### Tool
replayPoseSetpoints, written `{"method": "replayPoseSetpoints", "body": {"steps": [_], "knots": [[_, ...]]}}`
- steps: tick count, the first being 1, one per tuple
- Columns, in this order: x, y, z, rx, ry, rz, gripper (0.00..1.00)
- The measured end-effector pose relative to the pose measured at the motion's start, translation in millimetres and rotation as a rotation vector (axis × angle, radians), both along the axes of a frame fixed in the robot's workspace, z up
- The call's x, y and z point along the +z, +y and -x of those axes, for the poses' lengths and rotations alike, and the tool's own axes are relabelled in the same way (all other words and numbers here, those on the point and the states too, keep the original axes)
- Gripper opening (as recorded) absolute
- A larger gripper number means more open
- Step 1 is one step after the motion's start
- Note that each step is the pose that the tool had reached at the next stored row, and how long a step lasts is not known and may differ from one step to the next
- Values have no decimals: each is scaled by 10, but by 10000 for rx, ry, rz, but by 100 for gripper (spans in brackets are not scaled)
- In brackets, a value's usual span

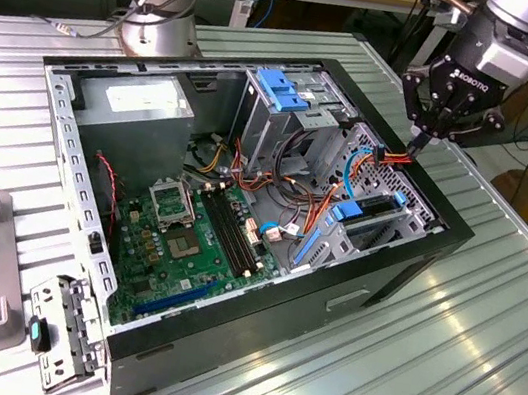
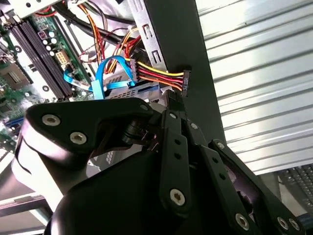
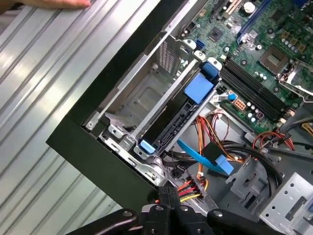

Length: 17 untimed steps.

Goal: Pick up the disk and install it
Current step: 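Insert the first disk wire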

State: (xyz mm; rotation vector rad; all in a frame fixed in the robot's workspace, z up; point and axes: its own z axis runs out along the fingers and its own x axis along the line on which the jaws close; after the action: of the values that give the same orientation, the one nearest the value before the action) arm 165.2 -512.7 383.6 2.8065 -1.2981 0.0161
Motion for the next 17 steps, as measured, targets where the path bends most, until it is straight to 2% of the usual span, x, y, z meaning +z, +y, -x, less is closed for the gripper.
{"method": "replayPoseSetpoints", "body": {"steps": [2,5,8,11,13,15,16,17], "knots": [[-10,19,-19,95,0,-2,11],[-21,86,-97,139,0,0,11],[-47,97,-113,458,0,-1,11],[-68,98,-114,1006,-1,2,11],[-81,97,-113,1494,-1,3,24],[-87,97,-115,1820,-1,4,24],[-91,97,-117,2078,-2,3,30],[-96,98,-119,2427,-5,2,30]]}}
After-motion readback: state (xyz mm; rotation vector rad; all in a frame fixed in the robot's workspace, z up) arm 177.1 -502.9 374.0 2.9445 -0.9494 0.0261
